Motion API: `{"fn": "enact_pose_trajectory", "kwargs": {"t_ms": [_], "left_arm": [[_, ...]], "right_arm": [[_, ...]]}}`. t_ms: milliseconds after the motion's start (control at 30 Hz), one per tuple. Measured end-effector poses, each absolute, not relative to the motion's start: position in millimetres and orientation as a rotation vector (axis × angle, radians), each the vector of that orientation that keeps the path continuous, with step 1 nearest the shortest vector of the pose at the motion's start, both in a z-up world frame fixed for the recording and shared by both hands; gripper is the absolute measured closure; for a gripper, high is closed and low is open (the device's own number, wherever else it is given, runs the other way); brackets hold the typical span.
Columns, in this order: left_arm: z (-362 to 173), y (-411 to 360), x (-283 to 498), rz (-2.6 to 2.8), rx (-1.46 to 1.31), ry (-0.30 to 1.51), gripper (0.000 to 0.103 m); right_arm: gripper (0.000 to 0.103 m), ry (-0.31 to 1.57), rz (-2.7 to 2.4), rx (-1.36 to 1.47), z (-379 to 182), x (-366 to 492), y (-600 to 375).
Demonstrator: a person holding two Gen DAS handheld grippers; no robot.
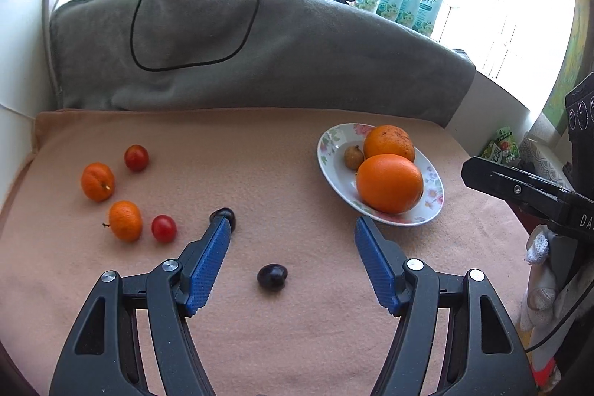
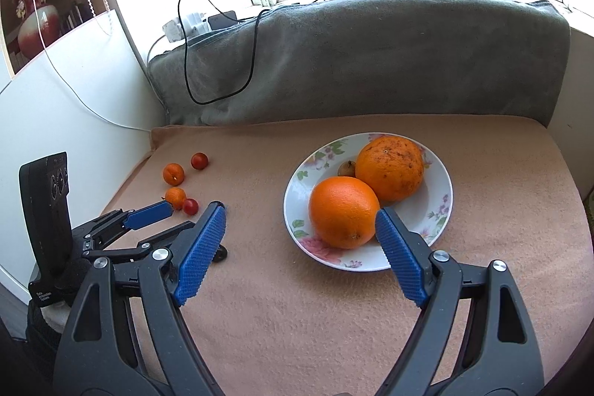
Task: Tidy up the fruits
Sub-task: 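Move both open tools back toward the small tangerines and dark plums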
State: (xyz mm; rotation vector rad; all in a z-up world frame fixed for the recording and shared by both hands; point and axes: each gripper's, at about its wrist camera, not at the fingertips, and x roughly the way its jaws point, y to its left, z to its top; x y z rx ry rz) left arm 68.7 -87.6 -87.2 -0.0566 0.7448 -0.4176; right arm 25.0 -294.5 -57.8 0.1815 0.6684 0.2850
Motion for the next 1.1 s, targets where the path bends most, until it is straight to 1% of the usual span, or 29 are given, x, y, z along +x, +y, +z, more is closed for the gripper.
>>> {"fn": "enact_pose_trajectory", "kwargs": {"t_ms": [267,533,967,1000,1067,1100], "left_arm": [[-91.6,-36.1,60.9,-0.307,-0.102,0.744,0.033],[-94.8,10.5,54.3,-0.205,-0.146,0.743,0.033],[-102.8,39.3,53.9,-0.176,-0.189,0.743,0.034],[-103.5,41.1,54.8,-0.180,-0.195,0.744,0.034],[-105.7,44.8,57.9,-0.184,-0.212,0.749,0.034],[-107.0,46.3,60.1,-0.188,-0.221,0.751,0.036]], "right_arm": [[0.018,0.650,0.322,0.106,-60.3,13.3,-269.2],[0.018,0.689,0.367,0.100,-69.2,12.8,-249.0],[0.018,0.736,0.399,0.074,-82.9,12.2,-215.0],[0.018,0.741,0.402,0.073,-84.2,12.9,-212.7],[0.023,0.750,0.405,0.069,-86.6,14.9,-208.4],[0.024,0.755,0.406,0.068,-88.3,16.3,-206.6]]}}
